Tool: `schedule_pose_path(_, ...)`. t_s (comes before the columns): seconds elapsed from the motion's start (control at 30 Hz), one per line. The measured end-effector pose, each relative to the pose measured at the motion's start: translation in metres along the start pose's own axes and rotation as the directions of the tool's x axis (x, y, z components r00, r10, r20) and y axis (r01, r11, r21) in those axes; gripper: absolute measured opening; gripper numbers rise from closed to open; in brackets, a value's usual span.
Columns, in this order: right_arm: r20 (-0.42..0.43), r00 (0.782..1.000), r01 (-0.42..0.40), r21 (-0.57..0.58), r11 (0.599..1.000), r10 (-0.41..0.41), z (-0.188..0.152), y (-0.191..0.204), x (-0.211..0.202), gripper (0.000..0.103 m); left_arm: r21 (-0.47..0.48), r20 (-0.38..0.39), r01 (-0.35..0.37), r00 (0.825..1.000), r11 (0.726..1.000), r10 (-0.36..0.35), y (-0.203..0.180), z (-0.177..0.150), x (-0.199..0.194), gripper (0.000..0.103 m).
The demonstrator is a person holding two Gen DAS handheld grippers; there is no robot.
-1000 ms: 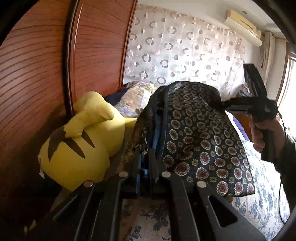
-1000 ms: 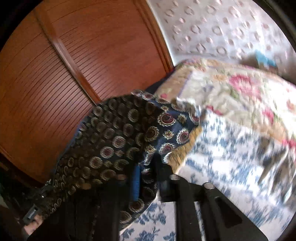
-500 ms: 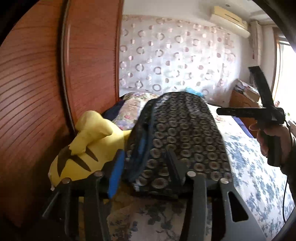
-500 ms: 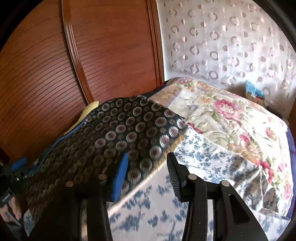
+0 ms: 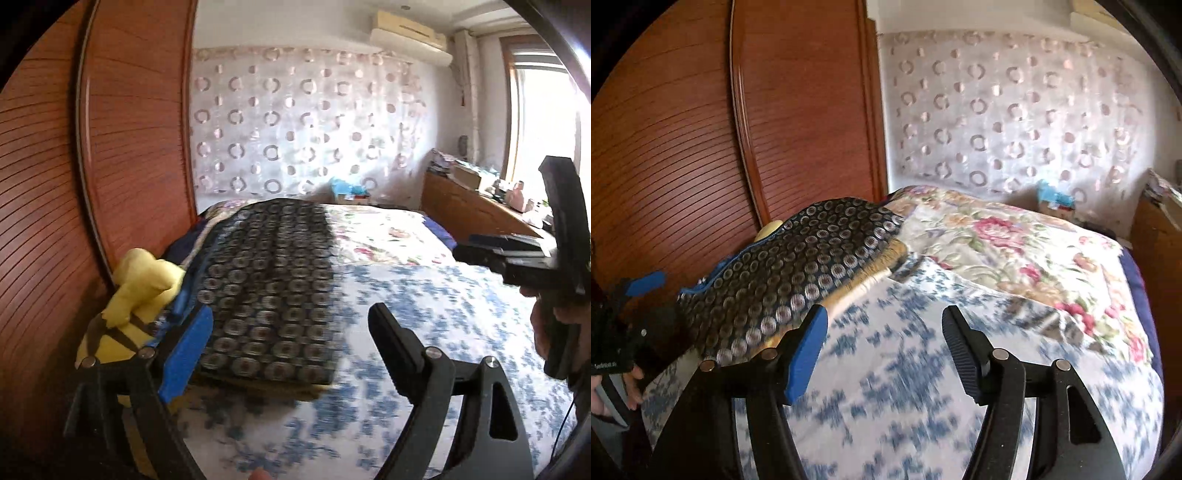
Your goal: Fold small clothes
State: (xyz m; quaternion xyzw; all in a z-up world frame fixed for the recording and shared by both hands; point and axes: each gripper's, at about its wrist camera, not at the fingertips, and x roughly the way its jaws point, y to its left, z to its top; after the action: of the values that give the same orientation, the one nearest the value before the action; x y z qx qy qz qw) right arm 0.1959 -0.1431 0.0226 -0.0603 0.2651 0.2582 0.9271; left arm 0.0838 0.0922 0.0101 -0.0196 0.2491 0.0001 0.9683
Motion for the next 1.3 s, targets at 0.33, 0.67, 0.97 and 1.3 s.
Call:
schedule_pose_path(0.33, 0.022, 0.992, 0.119, 0.090, 0.989, -0.121, -0.064, 0.003, -0.093, 0.077, 0.051, 0.007, 0.069, 0.998, 0.996, -0.070, -0.060, -0.002, -0.021, 0.087)
schedule_pose_path(0.67, 0.072, 0.979, 0.177, 0.166, 0.970, -0.190, -0.087, 0.009, -0.160, 0.077, 0.083, 0.033, 0.106, 0.994, 0.991, -0.109, -0.098, 0.009, -0.041, 0.087)
schedule_pose_path(0.97, 0.157, 0.953, 0.232, 0.177, 0.956, -0.260, -0.091, 0.018, -0.196, 0.077, 0.077, 0.071, 0.103, 0.992, 0.992, -0.109, -0.109, 0.029, -0.061, 0.087)
schedule_pose_path(1.3, 0.207, 0.927, 0.275, 0.198, 0.941, -0.314, -0.096, 0.025, -0.216, 0.077, 0.071, 0.107, 0.087, 0.990, 0.994, -0.094, -0.113, 0.031, -0.076, 0.087)
